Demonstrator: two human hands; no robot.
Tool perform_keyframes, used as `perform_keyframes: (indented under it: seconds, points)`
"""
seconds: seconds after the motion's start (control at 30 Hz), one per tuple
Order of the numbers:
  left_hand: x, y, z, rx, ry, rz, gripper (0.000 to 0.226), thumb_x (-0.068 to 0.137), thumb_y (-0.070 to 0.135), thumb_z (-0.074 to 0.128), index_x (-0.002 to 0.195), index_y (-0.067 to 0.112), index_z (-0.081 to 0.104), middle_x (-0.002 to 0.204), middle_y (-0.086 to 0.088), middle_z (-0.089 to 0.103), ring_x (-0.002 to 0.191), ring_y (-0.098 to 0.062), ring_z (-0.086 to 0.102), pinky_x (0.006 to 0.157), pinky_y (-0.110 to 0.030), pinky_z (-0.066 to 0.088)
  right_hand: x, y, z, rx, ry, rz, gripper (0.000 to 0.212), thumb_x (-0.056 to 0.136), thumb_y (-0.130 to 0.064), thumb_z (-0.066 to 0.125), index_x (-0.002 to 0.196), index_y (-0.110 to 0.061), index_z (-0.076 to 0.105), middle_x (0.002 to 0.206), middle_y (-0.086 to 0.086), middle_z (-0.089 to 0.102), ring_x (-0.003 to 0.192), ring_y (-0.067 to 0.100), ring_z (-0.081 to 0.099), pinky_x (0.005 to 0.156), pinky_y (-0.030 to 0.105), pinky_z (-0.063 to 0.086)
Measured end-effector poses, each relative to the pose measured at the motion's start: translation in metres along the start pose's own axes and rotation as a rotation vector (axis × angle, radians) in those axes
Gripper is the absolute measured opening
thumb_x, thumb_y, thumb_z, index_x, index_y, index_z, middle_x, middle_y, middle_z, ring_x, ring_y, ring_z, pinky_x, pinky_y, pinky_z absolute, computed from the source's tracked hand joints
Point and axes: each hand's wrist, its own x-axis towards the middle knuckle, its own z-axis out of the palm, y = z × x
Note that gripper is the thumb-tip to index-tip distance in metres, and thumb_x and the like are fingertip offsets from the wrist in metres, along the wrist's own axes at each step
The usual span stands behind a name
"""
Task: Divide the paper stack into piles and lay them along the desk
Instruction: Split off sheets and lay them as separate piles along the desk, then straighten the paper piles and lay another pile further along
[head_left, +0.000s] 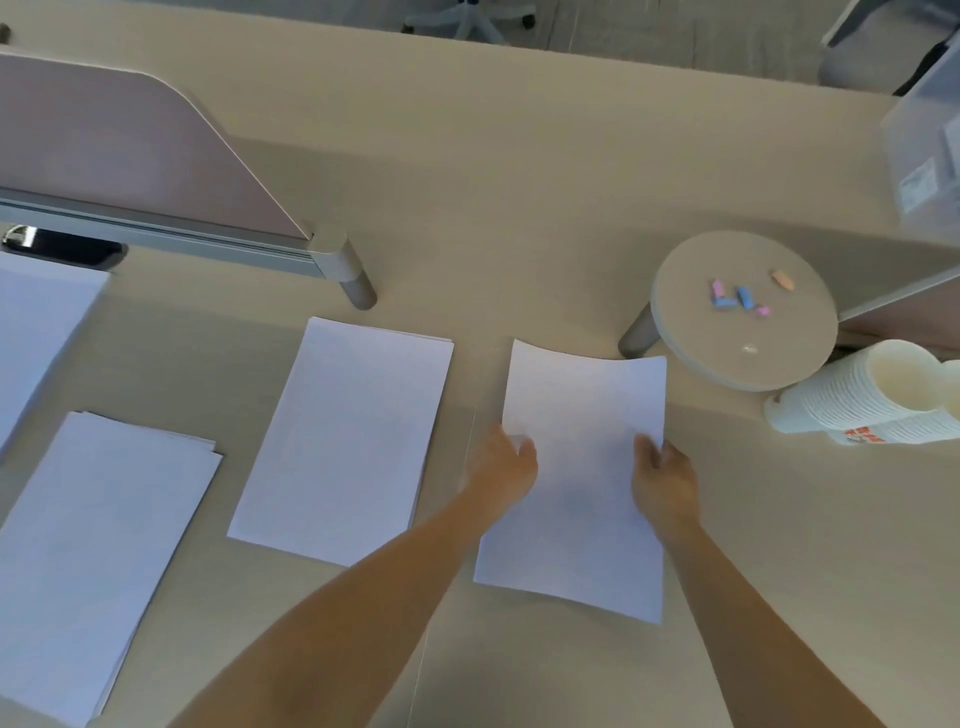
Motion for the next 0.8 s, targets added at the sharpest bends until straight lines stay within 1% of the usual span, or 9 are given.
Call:
perform_keyframes:
  seconds: [0.07, 0.17, 0.27, 0.4, 0.47, 0.53, 0.6, 0.7, 0.8]
  points:
    - [-0.004, 0.002, -0.002, 0.068, -0.014, 0.025, 0.050, 0.100, 0.037, 0.040, 0.140, 0.007, 0.041, 0.142, -0.010, 0.047, 0.126, -0.027, 0.051, 0.097, -0.031, 0.042, -0.001, 0.000, 0.000, -0.001, -0.003, -0.002, 0.054, 0.100, -0.046, 0.037, 0.132, -0.007, 0.056, 0.129, 0.020, 0.062, 0.119, 0.040, 0.057, 0.101, 0.043, 0.045]
    - [-0.009, 0.003, -0.005, 0.139, -0.008, 0.060, 0.046, 0.101, 0.034, 0.039, 0.134, 0.004, 0.050, 0.135, -0.014, 0.054, 0.112, -0.025, 0.056, 0.088, -0.027, 0.043, -0.004, 0.002, -0.002, 0.001, -0.009, 0.005, 0.051, 0.101, -0.043, 0.038, 0.131, -0.005, 0.057, 0.128, 0.021, 0.062, 0.118, 0.039, 0.057, 0.098, 0.039, 0.044]
    - [-0.008, -0.001, -0.004, 0.203, -0.020, 0.112, 0.048, 0.099, 0.042, 0.038, 0.134, 0.013, 0.054, 0.134, -0.010, 0.057, 0.118, -0.027, 0.057, 0.098, -0.037, 0.049, -0.009, -0.001, -0.005, -0.016, -0.021, 0.017, 0.050, 0.102, -0.041, 0.039, 0.128, -0.003, 0.058, 0.127, 0.021, 0.062, 0.118, 0.039, 0.057, 0.095, 0.038, 0.044]
    - [-0.010, -0.009, -0.008, 0.283, -0.008, 0.042, 0.077, 0.093, 0.060, 0.036, 0.146, 0.003, 0.033, 0.147, -0.012, 0.044, 0.130, -0.031, 0.047, 0.103, -0.041, 0.045, -0.015, -0.006, -0.013, -0.153, 0.004, 0.036, 0.054, 0.101, -0.043, 0.040, 0.129, 0.001, 0.052, 0.127, 0.022, 0.059, 0.117, 0.040, 0.056, 0.084, 0.037, 0.043]
    - [-0.014, -0.015, -0.017, 0.273, 0.022, 0.043, 0.079, 0.091, 0.063, 0.036, 0.142, 0.003, 0.039, 0.139, -0.010, 0.051, 0.122, -0.029, 0.054, 0.095, -0.035, 0.048, -0.022, -0.010, -0.016, -0.243, 0.046, 0.030, 0.056, 0.099, -0.045, 0.042, 0.127, 0.003, 0.049, 0.126, 0.024, 0.056, 0.116, 0.042, 0.053, 0.088, 0.041, 0.043]
    - [-0.017, -0.022, -0.035, 0.221, 0.077, 0.048, 0.074, 0.090, 0.062, 0.039, 0.140, 0.007, 0.043, 0.133, -0.008, 0.056, 0.117, -0.028, 0.058, 0.093, -0.037, 0.050, -0.032, -0.015, -0.016, -0.343, 0.093, 0.011, 0.061, 0.097, -0.046, 0.044, 0.130, 0.005, 0.044, 0.130, 0.026, 0.049, 0.119, 0.044, 0.047, 0.097, 0.047, 0.039]
    - [-0.017, -0.032, -0.059, 0.180, 0.139, 0.047, 0.067, 0.091, 0.058, 0.041, 0.136, 0.008, 0.045, 0.130, -0.010, 0.057, 0.117, -0.029, 0.057, 0.093, -0.039, 0.048, -0.045, -0.026, -0.011, -0.379, 0.104, -0.050, 0.062, 0.096, -0.046, 0.046, 0.133, 0.004, 0.042, 0.132, 0.026, 0.045, 0.120, 0.045, 0.046, 0.099, 0.047, 0.040]
    - [-0.018, -0.055, -0.094, 0.161, 0.208, 0.059, 0.063, 0.093, 0.054, 0.044, 0.135, 0.006, 0.045, 0.134, -0.015, 0.054, 0.123, -0.032, 0.053, 0.097, -0.040, 0.045, -0.070, -0.048, 0.005, -0.329, -0.004, -0.177, 0.056, 0.096, -0.045, 0.047, 0.134, -0.005, 0.047, 0.133, 0.018, 0.048, 0.118, 0.038, 0.053, 0.096, 0.043, 0.048]
    - [-0.022, -0.081, -0.122, 0.140, 0.267, 0.040, 0.064, 0.094, 0.054, 0.044, 0.136, 0.007, 0.045, 0.137, -0.016, 0.052, 0.125, -0.034, 0.052, 0.101, -0.043, 0.044, -0.099, -0.073, 0.027, -0.255, -0.125, -0.241, 0.051, 0.097, -0.048, 0.047, 0.131, -0.011, 0.052, 0.132, 0.010, 0.052, 0.117, 0.029, 0.057, 0.092, 0.036, 0.049]
